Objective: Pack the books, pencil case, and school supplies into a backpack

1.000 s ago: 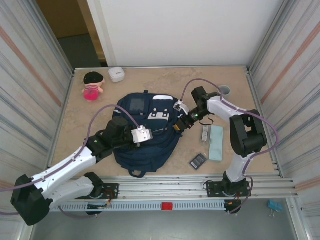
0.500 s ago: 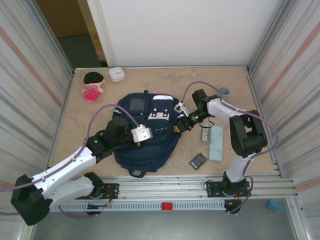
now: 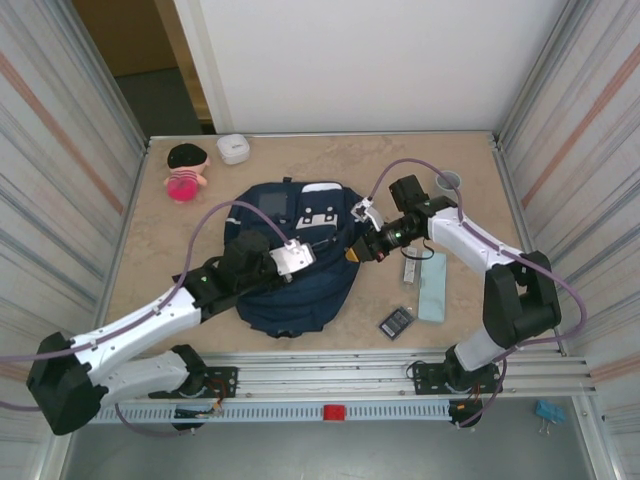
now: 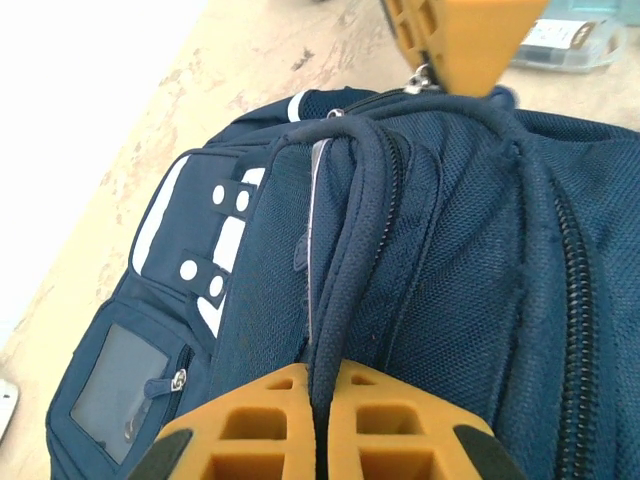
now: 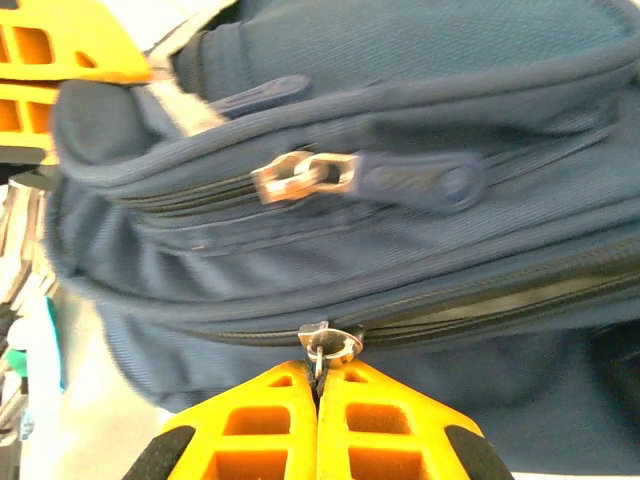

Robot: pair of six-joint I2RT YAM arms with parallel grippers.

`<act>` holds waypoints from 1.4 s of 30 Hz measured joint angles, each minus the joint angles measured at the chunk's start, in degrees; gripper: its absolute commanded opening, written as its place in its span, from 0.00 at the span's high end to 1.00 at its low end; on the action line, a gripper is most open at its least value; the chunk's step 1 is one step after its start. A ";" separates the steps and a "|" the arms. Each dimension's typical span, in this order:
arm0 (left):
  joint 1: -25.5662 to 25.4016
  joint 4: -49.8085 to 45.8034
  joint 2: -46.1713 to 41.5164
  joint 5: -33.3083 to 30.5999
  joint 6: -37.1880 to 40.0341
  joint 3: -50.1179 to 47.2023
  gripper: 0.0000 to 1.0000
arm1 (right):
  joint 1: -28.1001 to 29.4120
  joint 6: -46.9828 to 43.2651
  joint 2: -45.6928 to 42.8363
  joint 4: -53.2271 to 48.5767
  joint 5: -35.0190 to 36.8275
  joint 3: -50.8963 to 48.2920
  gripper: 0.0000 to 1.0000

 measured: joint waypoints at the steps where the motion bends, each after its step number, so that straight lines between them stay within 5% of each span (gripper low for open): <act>1: -0.28 0.04 0.87 -0.96 0.07 0.46 1.00 | 0.11 0.68 -0.22 -0.55 -0.02 0.00 1.00; 12: -1.97 2.60 8.20 -5.64 -1.57 3.98 1.00 | 9.60 20.96 -4.79 2.40 2.16 -1.07 1.00; 18: -0.09 6.38 7.80 -0.09 -2.45 1.99 1.00 | 10.19 34.62 -8.61 7.58 4.37 -4.96 0.56; 21: 3.08 9.64 5.77 6.78 -2.38 -1.60 1.00 | 5.35 42.07 -11.30 9.33 4.42 -7.45 0.48; 25: 6.45 10.60 3.43 15.26 -2.14 -3.89 1.00 | -0.07 51.89 -12.81 13.20 5.03 -10.54 0.49; 38: 8.92 9.90 3.21 24.52 -1.18 -4.09 0.99 | 4.44 72.67 -7.21 31.30 4.74 -12.15 0.54; 42: 8.37 7.37 2.93 22.95 -2.25 -4.00 0.71 | 5.77 76.59 -5.60 34.88 5.51 -12.59 0.87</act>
